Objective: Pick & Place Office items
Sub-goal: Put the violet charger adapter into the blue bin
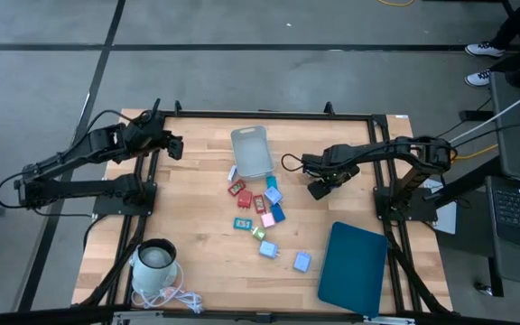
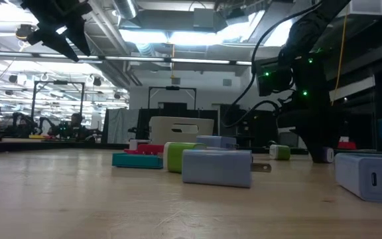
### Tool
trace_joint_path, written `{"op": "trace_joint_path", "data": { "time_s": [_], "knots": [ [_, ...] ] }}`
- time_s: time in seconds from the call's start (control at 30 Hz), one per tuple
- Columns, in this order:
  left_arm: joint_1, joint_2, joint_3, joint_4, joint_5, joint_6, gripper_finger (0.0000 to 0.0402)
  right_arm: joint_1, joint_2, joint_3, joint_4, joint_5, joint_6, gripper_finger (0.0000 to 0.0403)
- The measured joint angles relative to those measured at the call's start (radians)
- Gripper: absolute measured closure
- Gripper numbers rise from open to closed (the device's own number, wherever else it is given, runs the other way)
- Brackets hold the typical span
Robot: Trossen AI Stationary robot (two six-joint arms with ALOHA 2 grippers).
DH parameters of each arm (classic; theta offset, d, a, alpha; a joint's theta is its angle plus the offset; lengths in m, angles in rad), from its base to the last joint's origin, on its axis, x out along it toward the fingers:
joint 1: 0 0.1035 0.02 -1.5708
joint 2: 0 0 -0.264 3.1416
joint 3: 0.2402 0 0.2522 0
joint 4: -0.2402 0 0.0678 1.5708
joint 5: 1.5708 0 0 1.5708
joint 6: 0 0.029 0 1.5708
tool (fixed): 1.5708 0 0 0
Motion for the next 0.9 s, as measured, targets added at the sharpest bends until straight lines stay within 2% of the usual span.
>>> {"op": "trace_joint_path", "data": {
  "time_s": [0.33, 0.63, 0.9],
  "knots": [
    [0.000, 0.003, 0.000, -0.002, -0.005, 0.012, 0.0190, 0.000, 0.001, -0.001, 0.005, -0.006, 0.028, 0.0268],
    [0.000, 0.002, 0.000, 0.003, -0.007, 0.026, 0.0190, 0.000, -0.023, -0.003, 0.035, -0.022, 0.037, 0.0268],
    [0.000, 0.002, 0.000, 0.064, -0.009, 0.061, 0.0190, 0.012, -0.159, 0.099, 0.133, -0.109, 0.026, 0.0268]
  ]
}}
